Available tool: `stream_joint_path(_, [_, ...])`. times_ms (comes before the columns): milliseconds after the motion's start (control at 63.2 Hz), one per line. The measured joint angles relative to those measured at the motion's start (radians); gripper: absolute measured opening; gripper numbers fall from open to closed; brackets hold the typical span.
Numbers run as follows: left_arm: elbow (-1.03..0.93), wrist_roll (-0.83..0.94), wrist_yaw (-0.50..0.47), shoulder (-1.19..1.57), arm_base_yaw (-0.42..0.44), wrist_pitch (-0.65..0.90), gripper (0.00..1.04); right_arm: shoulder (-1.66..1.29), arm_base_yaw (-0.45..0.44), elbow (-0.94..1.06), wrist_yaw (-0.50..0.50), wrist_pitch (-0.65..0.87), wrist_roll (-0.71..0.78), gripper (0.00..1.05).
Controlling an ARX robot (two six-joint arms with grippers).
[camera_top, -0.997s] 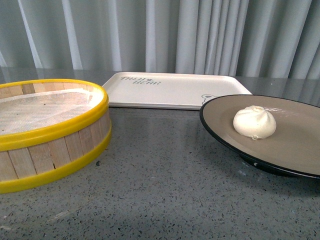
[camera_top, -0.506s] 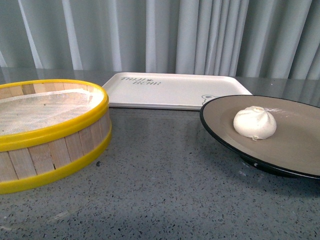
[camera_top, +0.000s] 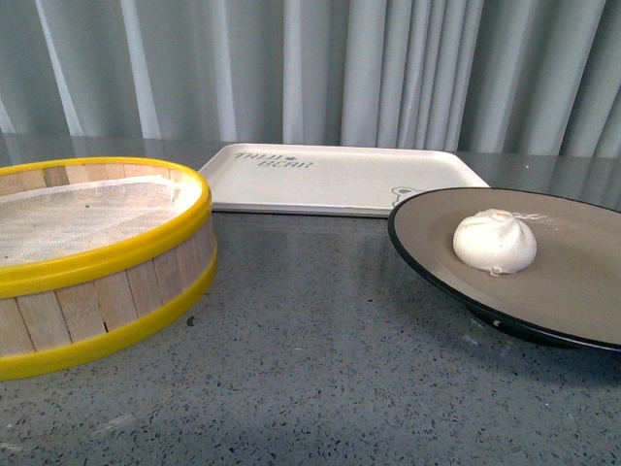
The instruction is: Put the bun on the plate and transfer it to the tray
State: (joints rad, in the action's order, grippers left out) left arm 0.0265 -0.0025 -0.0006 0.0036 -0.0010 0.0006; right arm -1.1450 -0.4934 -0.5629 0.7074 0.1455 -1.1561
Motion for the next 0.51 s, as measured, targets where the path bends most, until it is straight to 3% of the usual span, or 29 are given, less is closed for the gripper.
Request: stream_joint_path(506, [0.000,0.000,0.000,0.000,0.000,0.000,0.98,-0.253,0.190,-0.080,-0.020,0.112,-0.010,0.96])
